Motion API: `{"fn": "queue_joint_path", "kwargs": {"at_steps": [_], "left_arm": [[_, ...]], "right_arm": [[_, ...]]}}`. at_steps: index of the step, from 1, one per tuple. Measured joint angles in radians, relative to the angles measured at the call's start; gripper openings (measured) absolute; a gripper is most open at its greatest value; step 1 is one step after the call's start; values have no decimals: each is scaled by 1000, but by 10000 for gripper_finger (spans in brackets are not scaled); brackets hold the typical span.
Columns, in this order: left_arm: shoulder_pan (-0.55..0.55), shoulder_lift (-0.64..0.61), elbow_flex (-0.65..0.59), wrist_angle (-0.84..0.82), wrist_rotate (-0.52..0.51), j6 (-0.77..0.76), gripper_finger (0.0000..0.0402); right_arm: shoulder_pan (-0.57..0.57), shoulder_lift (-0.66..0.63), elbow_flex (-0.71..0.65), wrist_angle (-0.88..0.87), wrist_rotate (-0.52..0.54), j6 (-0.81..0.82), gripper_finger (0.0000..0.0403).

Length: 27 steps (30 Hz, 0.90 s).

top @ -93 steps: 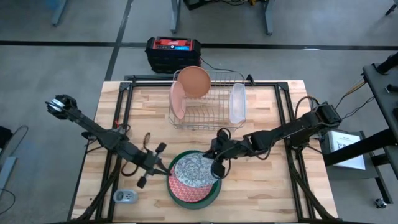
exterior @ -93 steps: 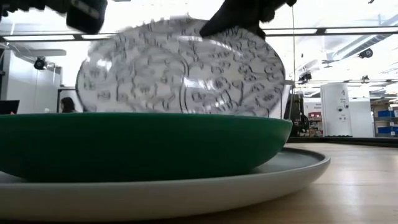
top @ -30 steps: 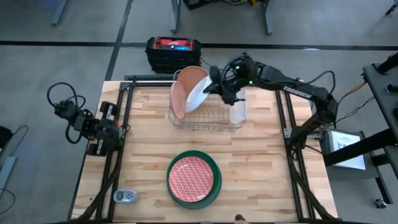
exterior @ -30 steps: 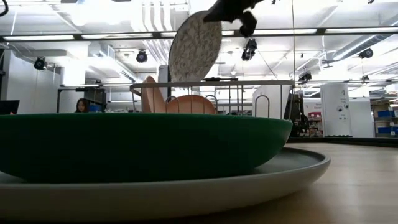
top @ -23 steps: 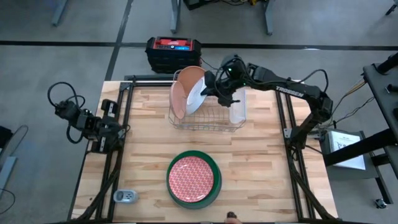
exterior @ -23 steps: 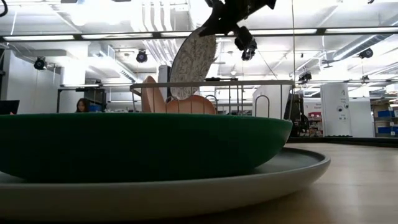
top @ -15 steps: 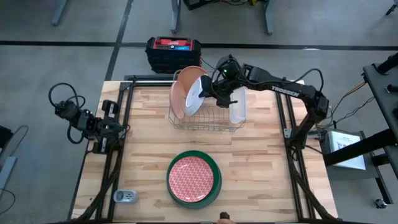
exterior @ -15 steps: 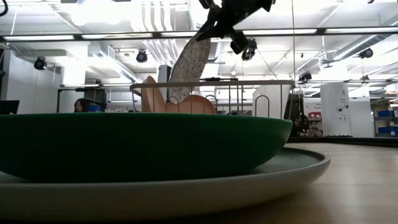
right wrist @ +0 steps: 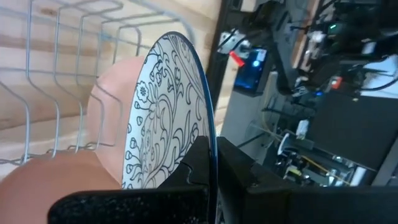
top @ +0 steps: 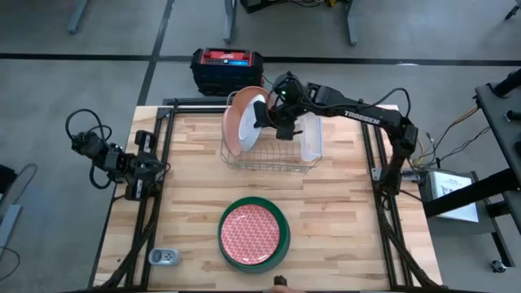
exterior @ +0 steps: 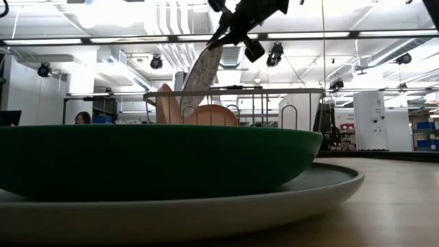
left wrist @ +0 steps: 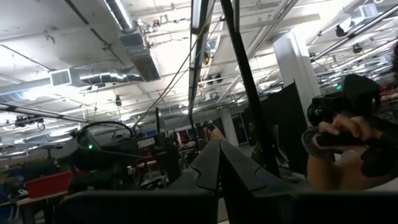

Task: Sort dishes
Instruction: Put the blue patterned plate in the dish rack

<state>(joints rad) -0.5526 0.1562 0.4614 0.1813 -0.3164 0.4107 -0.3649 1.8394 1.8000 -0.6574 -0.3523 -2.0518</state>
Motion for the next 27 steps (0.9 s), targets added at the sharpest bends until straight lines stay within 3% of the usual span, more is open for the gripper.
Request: {"fn": "queue_joint_path", "kwargs": {"at_steps": [9,16,27], "left_arm": [[0,0,0,-10,0,0,0],[0,-1,0,-30,0,0,0],[0,-2,0,-35,0,0,0]], "right_arm": [[3,76,97,-110,47,-20,0],[5,63,143,-174,103,-9,0],[5,85,121,-184,103,19,0]]}}
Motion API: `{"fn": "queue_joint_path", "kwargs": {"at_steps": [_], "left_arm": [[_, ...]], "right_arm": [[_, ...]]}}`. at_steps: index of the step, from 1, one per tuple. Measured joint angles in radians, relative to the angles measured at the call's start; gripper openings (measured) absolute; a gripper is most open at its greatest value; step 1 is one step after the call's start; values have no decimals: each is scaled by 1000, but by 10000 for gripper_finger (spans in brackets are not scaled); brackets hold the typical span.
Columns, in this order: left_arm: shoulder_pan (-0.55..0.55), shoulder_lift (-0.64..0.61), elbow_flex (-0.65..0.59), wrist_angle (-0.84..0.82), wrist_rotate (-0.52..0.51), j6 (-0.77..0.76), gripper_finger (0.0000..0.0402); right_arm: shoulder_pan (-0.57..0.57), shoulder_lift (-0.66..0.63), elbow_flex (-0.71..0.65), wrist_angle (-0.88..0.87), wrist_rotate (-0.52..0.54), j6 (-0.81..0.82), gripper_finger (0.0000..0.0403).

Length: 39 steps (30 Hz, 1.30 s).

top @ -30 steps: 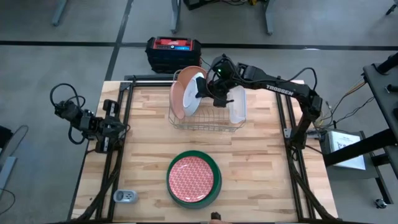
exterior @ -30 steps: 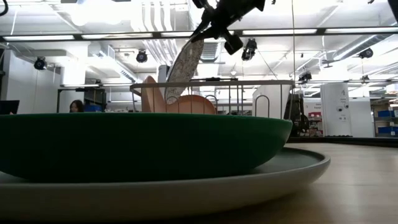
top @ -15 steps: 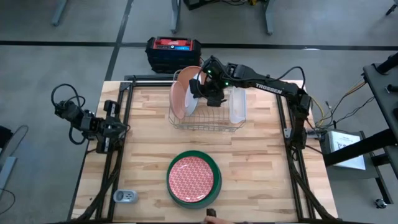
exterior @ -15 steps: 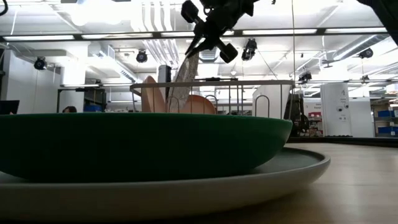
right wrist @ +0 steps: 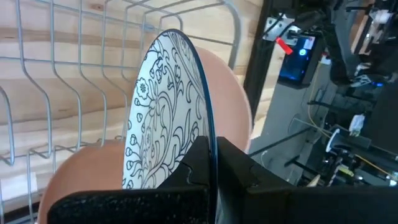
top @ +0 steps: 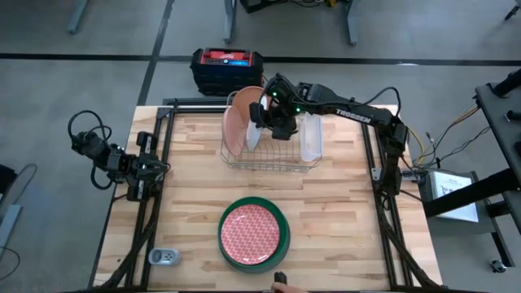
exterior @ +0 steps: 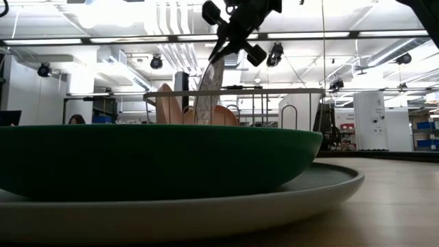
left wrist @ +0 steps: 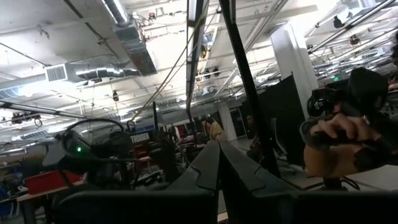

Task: Sort dishes
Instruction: Put the blue patterned plate in the dish rack

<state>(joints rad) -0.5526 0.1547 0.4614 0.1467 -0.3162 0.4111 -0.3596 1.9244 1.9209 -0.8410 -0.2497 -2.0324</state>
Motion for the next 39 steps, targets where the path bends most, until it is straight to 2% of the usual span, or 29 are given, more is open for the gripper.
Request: {"fn": "queue_joint_path", "kwargs": {"at_steps": [15,39], "left_arm": [[0,0,0,-17,-1,0,0],[0,0,0,-37,-17,11,0]], "right_arm": [[-1,88,0,10,10,-10,0],[0,101,-16,23,4,-2,0]]}}
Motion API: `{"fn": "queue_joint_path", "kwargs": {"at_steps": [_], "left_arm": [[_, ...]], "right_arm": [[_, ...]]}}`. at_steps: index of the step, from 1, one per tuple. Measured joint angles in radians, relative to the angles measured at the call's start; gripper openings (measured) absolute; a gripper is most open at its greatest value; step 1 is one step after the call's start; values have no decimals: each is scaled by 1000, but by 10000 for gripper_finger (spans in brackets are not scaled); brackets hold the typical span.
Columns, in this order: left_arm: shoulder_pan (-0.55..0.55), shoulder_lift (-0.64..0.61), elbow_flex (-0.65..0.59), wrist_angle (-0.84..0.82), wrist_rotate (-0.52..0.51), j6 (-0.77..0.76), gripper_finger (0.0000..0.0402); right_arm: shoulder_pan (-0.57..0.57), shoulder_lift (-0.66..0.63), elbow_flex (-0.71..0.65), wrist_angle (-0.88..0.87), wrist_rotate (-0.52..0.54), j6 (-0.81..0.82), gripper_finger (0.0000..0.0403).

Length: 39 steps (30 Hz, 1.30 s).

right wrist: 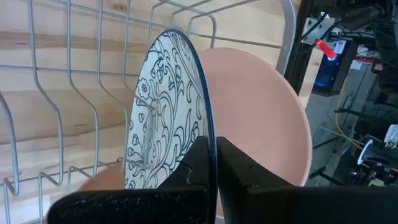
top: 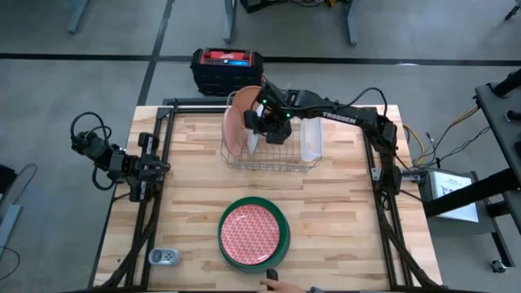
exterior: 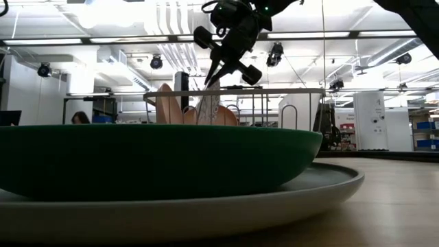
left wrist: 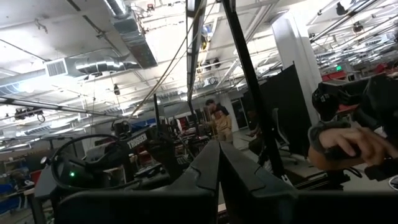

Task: Sort dishes
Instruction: Put the blue patterned plate in the dish rack

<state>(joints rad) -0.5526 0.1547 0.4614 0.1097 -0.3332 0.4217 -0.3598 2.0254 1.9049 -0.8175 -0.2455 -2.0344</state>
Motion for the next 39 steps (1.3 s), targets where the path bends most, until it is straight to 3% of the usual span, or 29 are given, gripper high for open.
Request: {"fn": "queue_joint_path", "kwargs": {"at_steps": [8,39], "left_arm": [[0,0,0,0,0,0,0],[0,0,0,-29,0,0,0]], "right_arm": [[0,28,2,15,-2,13,5],[-4,26,3,225,8,112,128]]}}
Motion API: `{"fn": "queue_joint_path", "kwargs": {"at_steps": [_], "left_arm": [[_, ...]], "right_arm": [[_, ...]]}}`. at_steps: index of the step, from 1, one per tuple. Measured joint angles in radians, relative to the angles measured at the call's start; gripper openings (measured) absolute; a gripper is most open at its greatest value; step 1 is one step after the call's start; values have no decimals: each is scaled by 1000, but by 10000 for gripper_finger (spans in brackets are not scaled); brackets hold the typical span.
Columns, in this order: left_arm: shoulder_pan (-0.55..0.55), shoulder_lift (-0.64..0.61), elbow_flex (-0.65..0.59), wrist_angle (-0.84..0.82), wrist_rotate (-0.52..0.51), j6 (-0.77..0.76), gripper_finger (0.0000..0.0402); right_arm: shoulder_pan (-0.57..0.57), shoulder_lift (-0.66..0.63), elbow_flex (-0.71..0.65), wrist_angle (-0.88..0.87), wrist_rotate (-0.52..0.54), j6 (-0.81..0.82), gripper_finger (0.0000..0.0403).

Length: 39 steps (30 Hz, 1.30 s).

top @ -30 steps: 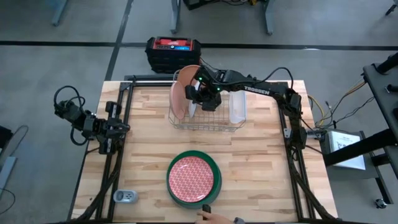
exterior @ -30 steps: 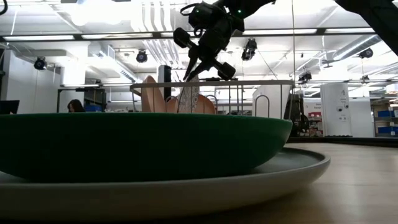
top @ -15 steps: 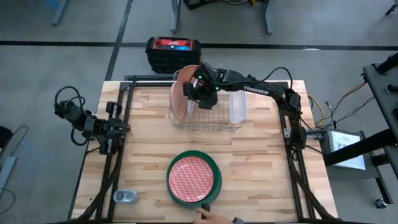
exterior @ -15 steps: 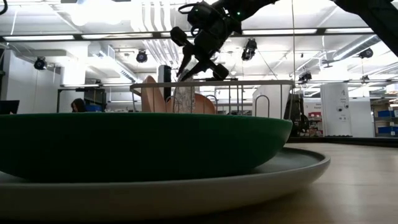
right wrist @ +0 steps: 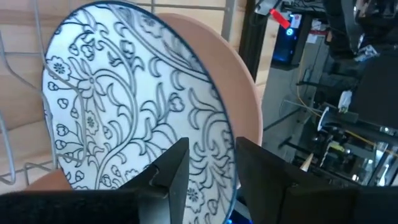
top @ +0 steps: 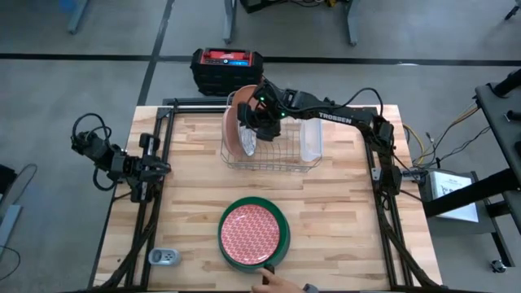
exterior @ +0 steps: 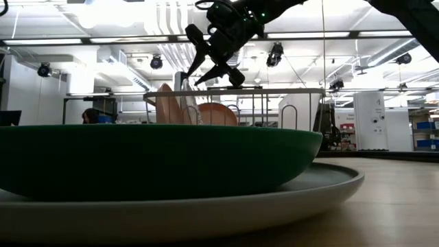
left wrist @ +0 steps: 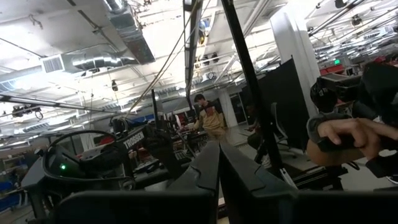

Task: Sort dishes
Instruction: Put the blue patterned plate in the dish rack, then put the orange patterned plate in the dish rack

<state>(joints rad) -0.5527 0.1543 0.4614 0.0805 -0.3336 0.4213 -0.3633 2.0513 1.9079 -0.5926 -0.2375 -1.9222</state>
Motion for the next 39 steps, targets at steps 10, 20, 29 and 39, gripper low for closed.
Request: {"fn": "queue_joint_path", "kwargs": {"at_steps": [10,20,29,39], "left_arm": [[0,0,0,-12,-41,-23,0],[0,72,0,-164,-344,-190,0],[0,238,0,-297,-258,-336,0],[0,479,0,-306,-120,-394,0]], "right_arm": [[-8,-47,0,-9,273,100,144],[51,-188,1,-2,577,932,113],[69,-311,-10,-319,475,1824,86],[292,-327,-235,-351,422,2183,58]]}}
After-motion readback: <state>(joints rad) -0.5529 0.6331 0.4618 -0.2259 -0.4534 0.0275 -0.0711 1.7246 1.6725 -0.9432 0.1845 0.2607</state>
